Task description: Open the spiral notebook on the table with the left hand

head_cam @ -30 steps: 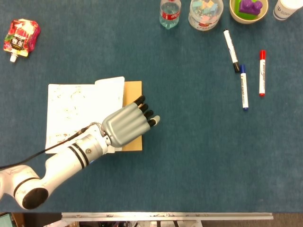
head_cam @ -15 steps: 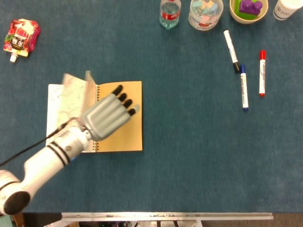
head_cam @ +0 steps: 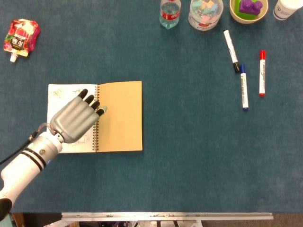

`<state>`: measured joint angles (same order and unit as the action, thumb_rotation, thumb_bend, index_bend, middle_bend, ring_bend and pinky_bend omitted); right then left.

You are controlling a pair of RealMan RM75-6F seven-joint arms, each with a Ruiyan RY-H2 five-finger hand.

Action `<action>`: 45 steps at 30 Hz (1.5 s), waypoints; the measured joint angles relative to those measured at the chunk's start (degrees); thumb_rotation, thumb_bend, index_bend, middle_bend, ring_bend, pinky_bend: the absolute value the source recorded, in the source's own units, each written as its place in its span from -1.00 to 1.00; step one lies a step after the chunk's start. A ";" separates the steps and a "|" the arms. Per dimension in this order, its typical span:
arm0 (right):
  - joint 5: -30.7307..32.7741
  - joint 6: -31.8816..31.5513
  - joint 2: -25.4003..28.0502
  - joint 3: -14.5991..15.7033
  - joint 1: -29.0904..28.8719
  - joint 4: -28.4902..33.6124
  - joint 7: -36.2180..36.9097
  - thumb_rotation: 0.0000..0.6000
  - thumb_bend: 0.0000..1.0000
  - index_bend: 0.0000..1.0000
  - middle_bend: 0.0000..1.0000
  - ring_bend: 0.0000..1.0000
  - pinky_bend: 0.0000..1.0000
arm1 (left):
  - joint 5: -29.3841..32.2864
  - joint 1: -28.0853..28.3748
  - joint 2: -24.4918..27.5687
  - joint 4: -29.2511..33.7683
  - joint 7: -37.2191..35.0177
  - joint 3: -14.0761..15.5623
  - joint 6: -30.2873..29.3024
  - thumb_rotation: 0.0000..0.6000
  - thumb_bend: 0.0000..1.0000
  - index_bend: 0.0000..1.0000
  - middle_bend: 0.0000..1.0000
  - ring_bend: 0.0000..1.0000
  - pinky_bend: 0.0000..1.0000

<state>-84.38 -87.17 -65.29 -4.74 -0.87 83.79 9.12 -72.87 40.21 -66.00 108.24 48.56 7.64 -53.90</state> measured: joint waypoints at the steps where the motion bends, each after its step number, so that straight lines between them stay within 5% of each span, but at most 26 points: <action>1: 0.01 -0.03 0.00 0.02 0.05 0.06 -0.03 1.00 -0.21 -0.31 -0.44 -0.56 -0.39 | -0.34 -0.24 -0.20 -0.13 -0.90 0.03 -0.13 1.00 -0.24 -0.63 -0.43 -0.56 -0.59; 17: -0.30 -0.46 0.23 0.13 0.26 0.69 -0.41 1.00 -0.22 -0.31 -0.44 -0.56 -0.39 | -1.54 -0.44 -10.99 -7.51 -3.11 -0.80 3.23 1.00 -0.24 -0.63 -0.44 -0.56 -0.58; 27: -0.17 -0.70 0.40 -0.04 0.39 0.73 -0.39 1.00 -0.21 -0.31 -0.44 -0.56 -0.39 | 1.05 -0.32 -11.97 -8.80 -2.23 -0.88 3.32 1.00 -0.24 -0.63 -0.44 -0.56 -0.58; 37: 0.06 1.24 0.68 -0.12 -0.66 1.48 -1.73 1.00 -0.21 -0.31 -0.44 -0.56 -0.39 | -1.61 -4.48 -3.84 -2.01 -8.41 -2.08 -7.05 1.00 -0.24 -0.65 -0.44 -0.56 -0.59; 45: -0.05 4.43 3.65 -0.03 -2.45 5.49 -3.86 1.00 -0.21 -0.31 -0.45 -0.56 -0.39 | -2.69 -13.75 -1.49 -3.64 -22.39 -3.73 -20.22 0.94 -0.24 -0.82 -0.61 -0.70 -0.63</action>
<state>-84.42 -82.74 -61.64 -4.77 -3.32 89.28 5.25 -75.57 26.46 -67.49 104.60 26.17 3.91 -74.12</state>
